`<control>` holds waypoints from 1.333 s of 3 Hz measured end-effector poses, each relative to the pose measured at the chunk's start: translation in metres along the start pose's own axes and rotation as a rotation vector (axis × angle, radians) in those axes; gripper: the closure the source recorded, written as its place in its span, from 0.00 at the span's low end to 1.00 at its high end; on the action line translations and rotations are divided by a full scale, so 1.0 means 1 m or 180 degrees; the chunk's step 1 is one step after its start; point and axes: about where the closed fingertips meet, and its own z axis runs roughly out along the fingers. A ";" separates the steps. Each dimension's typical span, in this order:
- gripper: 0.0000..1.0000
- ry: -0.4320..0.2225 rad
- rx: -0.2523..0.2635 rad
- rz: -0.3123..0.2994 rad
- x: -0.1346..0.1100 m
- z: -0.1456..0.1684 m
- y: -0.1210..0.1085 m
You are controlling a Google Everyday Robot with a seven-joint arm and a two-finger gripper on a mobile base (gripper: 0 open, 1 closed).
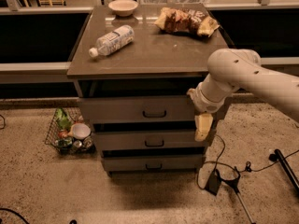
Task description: Open top drawer
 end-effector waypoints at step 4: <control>0.00 -0.0212 0.0105 -0.0259 -0.007 0.038 -0.060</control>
Offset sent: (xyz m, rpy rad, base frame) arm 0.0629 0.0077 -0.0134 0.0521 -0.0945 0.0669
